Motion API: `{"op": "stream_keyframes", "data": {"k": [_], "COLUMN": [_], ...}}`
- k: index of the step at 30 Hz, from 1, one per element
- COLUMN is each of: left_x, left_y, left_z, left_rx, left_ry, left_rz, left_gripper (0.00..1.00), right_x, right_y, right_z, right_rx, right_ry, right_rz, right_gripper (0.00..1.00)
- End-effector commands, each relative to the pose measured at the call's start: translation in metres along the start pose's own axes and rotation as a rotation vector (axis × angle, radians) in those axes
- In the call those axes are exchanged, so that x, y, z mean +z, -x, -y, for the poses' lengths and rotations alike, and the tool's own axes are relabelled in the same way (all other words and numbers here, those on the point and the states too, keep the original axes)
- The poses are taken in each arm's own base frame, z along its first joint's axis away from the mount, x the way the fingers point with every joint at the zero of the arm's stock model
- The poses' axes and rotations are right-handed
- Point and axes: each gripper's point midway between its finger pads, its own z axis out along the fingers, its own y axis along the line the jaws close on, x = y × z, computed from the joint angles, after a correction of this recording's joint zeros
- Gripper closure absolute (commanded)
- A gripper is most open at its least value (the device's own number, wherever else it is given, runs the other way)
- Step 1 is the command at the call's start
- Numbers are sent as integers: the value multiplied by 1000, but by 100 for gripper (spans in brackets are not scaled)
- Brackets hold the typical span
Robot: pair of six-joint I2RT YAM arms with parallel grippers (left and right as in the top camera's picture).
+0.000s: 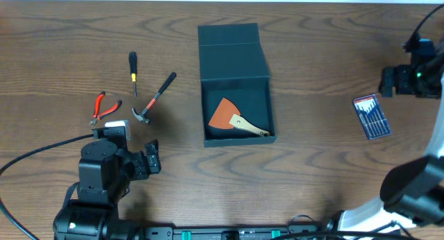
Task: Pack container
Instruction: 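Move the right gripper over the clear screwdriver set case, then grasp the screwdriver set case with the right gripper and lift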
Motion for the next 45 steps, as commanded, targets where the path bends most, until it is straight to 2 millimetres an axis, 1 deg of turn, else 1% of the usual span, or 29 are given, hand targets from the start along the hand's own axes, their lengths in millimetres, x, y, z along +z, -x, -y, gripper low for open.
{"op": "stream_keyframes", "data": {"k": [1, 4, 8, 12, 16, 22, 33, 37, 45], "left_x": [-4, -4, -4, -4, -4, -4, -4, -4, -4], "left_y": [7, 7, 8, 8, 9, 9, 9, 9, 9], "left_z": [1, 1, 0, -1, -3, -3, -4, -4, -4], "left_rx": [-7, -7, -7, -7, -7, -7, -7, -7, -7], "left_ry": [4, 5, 8, 13, 26, 27, 30, 30, 30], "left_rz": [22, 22, 23, 25, 29, 28, 30, 29, 29], "left_gripper": [2, 2, 1, 1, 1, 1, 2, 1, 2], "right_x": [34, 61, 96, 122, 139, 142, 143, 145, 149], "right_y": [1, 0, -6, -14, -20, -21, -22, -18, -17], "right_z": [0, 0, -1, -3, -3, 3, 3, 4, 6], "right_rx": [-57, -78, -86, -89, -96, -103, -146, -143, -138], "right_ry": [44, 67, 103, 131, 138, 107, 115, 109, 95], "right_rz": [-53, -106, -185, -247, -290, -300, -302, -284, -277], "right_gripper": [1, 1, 1, 1, 1, 1, 1, 1, 1]}}
